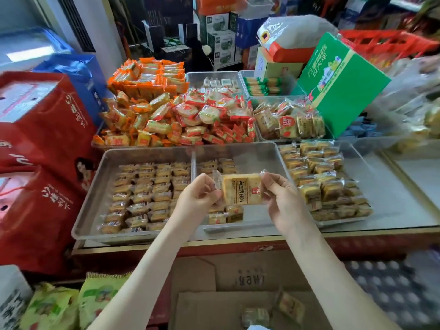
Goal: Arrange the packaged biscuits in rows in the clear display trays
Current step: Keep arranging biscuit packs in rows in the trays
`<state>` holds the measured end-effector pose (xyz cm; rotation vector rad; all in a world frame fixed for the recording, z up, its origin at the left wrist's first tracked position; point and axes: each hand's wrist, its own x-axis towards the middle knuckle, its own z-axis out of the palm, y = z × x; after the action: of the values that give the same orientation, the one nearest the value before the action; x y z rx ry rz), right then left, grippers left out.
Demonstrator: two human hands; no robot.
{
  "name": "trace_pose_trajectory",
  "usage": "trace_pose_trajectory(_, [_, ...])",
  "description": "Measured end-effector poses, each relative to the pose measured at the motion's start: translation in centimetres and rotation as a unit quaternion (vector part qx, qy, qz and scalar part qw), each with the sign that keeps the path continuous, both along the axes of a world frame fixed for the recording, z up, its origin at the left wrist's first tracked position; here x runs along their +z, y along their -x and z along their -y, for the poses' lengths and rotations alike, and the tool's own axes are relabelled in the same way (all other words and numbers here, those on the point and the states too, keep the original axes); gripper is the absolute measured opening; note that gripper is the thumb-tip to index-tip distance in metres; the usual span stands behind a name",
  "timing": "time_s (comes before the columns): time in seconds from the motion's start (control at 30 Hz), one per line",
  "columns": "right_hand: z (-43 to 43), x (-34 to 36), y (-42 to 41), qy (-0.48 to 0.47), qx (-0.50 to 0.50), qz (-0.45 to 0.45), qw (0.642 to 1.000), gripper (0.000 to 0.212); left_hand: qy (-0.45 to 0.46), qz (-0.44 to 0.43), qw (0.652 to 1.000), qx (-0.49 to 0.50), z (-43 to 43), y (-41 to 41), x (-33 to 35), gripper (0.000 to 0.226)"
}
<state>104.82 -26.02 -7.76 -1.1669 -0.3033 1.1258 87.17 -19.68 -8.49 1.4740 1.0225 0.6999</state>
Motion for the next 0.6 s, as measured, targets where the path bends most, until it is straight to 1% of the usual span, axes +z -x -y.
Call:
trace_pose_trajectory(0.13, [0.3,0.1,-0.7,0.023,-0.022,0.042,0.999,0.014,-0.023,-0.027,0.999,-0.001,0.1,0.2,0.5,0.022])
trace_pose_trajectory(0.27, [0.7,0.4,-0.8,0.042,-0.038,0.079,0.995,0.015,-0.033,-0.052,0.998,0.005,0.4,-0.3,1.0,0.015])
trace_pose_trajectory(0.3, [0.9,0.3,-0.9,0.047,-0.045,0.084,0.994,0.014,-0.039,-0.066,0.997,0.011,0.5,-0.7,1.0,0.012])
trace_pose_trajectory(0.37, [1.3,0.2,-1.1,0.061,-0.067,0.094,0.991,0.010,-0.065,-0.121,0.990,0.026,0.9,-1.6,1.0,0.006])
trace_pose_trajectory(0.4, [1.5,0.2,-1.3,0.067,-0.079,0.108,0.989,0.009,-0.084,-0.147,0.985,0.035,1.3,-2.2,1.1,0.008])
trace_pose_trajectory(0.43, [1.6,0.2,-1.4,0.073,-0.089,0.131,0.985,0.009,-0.100,-0.154,0.982,0.035,1.8,-2.8,1.2,0.013])
trace_pose_trajectory(0.47, [1.9,0.4,-1.3,0.079,-0.095,0.170,0.978,0.008,-0.107,-0.143,0.984,0.020,2.5,-3.4,1.3,0.021])
trace_pose_trajectory(0.53, [2.5,0.7,-0.5,0.082,-0.085,0.273,0.955,0.007,-0.086,-0.091,0.992,-0.029,4.1,-4.5,1.4,0.037])
trace_pose_trajectory(0.57, [2.8,0.8,0.2,0.063,-0.065,0.306,0.948,0.007,-0.058,-0.060,0.995,-0.049,4.8,-4.9,1.3,0.045])
trace_pose_trajectory(0.6, [3.2,0.9,0.9,0.032,-0.031,0.318,0.947,0.007,-0.028,-0.029,0.998,-0.054,5.2,-5.2,1.0,0.054])
